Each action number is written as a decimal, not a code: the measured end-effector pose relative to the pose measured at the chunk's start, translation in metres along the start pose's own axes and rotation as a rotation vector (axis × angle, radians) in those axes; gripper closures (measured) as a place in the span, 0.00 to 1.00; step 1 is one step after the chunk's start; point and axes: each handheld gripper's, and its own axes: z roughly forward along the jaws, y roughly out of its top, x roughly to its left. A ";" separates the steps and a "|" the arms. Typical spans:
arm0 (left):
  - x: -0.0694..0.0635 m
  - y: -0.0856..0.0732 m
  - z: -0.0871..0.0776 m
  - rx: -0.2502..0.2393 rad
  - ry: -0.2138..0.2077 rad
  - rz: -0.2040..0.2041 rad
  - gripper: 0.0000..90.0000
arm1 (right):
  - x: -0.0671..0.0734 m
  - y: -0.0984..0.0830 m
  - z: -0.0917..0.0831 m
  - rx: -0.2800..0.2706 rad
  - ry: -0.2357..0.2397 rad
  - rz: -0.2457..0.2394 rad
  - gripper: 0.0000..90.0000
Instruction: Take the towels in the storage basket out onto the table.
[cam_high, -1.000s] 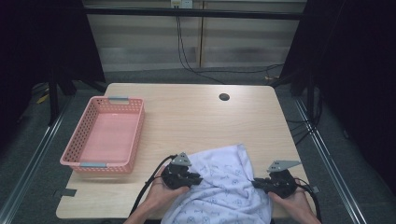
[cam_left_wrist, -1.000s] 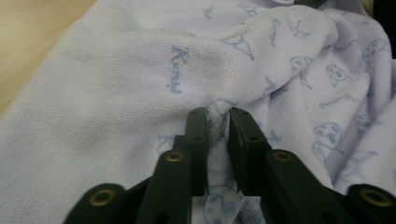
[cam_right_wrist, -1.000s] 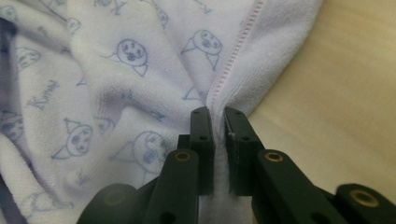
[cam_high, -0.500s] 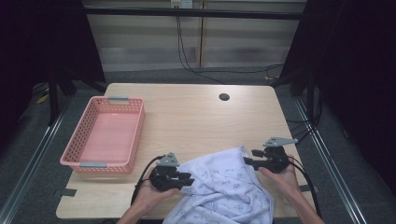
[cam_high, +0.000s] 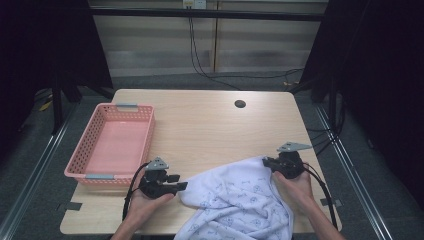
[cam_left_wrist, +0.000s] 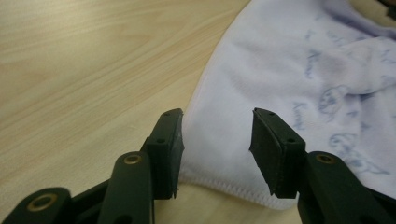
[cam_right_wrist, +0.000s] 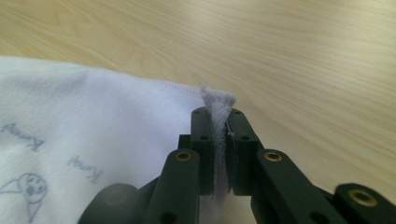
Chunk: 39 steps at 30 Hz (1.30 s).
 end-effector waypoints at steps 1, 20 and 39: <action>0.002 0.000 0.002 0.015 0.023 -0.001 0.60 | -0.002 -0.002 -0.003 -0.006 -0.001 0.007 0.93; -0.026 0.018 0.045 0.081 -0.062 0.158 0.91 | -0.019 -0.023 -0.026 -0.024 0.046 0.046 0.92; 0.010 0.092 -0.078 -0.391 -0.012 0.097 0.97 | -0.022 0.058 -0.080 -0.304 0.086 0.041 0.93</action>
